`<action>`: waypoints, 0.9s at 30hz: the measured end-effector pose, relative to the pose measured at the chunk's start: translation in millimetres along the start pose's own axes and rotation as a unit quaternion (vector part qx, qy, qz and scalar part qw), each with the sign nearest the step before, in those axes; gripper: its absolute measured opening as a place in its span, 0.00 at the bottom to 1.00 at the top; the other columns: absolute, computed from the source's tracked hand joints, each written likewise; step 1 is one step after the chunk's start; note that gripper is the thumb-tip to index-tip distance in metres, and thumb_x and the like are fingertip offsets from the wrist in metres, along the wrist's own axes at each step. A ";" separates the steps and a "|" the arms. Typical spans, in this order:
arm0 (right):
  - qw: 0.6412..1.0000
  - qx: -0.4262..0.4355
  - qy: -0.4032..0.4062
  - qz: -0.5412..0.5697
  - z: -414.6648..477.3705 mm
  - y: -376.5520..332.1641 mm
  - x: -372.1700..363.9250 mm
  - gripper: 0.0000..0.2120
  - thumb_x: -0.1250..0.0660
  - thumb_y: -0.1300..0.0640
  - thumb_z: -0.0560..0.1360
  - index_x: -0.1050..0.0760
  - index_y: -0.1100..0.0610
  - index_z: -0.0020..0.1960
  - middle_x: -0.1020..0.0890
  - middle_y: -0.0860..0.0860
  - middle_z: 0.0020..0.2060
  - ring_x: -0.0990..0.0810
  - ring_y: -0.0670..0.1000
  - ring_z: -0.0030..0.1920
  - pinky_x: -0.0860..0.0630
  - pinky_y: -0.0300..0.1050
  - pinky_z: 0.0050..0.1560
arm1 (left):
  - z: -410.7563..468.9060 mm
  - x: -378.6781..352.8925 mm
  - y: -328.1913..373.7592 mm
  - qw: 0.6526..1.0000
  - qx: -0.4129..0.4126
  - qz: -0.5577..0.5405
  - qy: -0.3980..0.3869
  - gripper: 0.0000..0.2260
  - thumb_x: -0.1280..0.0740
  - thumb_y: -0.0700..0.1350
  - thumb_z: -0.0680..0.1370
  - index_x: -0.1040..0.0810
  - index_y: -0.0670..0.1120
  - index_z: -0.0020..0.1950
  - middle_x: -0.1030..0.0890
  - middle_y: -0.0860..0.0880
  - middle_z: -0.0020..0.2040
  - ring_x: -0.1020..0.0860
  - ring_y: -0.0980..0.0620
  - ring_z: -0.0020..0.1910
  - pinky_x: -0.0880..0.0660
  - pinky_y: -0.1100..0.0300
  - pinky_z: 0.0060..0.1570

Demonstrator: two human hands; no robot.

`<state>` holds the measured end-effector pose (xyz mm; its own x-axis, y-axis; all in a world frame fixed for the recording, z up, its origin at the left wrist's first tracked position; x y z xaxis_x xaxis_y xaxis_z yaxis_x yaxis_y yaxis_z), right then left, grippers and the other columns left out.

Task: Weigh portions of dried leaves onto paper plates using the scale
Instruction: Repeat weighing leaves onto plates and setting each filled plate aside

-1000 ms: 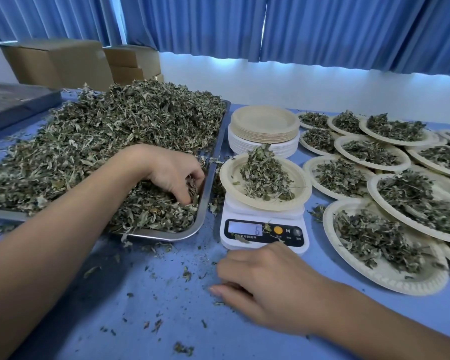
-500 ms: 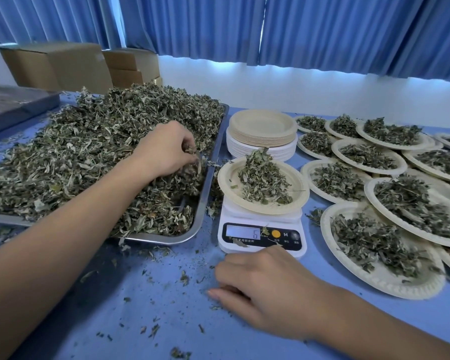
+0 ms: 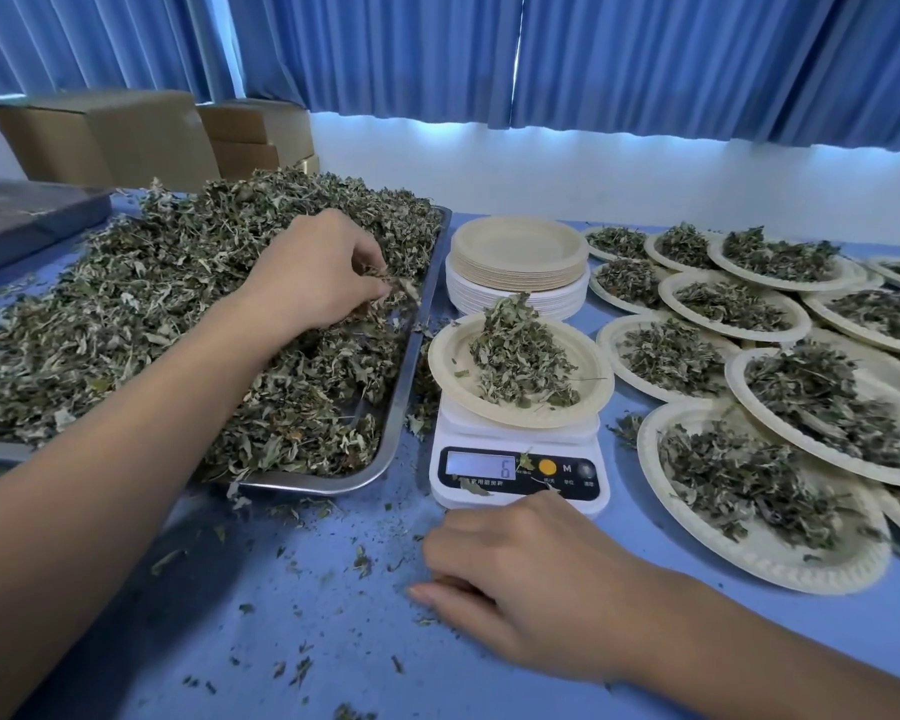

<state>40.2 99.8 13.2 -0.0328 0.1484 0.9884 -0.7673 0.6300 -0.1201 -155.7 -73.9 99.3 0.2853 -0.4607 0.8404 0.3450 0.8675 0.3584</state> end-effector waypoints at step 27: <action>1.000 0.005 0.007 0.007 -0.4 0.9 2.3 0.14 0.44 0.44 0.85 0.40 0.48 0.43 0.34 0.44 0.38 0.29 0.54 0.37 0.27 0.54 0.36 | 11.3 -5.2 23.2 0.967 -0.045 -0.098 -0.232 0.09 0.23 0.52 0.72 0.16 0.53 0.50 0.16 0.52 0.40 0.19 0.57 0.39 0.24 0.55 0.50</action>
<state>39.7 101.0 15.3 -0.0350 0.1678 0.9852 -0.7736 0.6195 -0.1330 -159.3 -49.2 107.9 -0.2171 -0.4631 0.8593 0.4339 0.7428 0.5099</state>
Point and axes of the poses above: each hand's wrist, its own z-axis towards the middle knuckle, its own x-axis out of the back of the hand, y = z × x, the point moved 4 cm from there along z, towards the middle knuckle
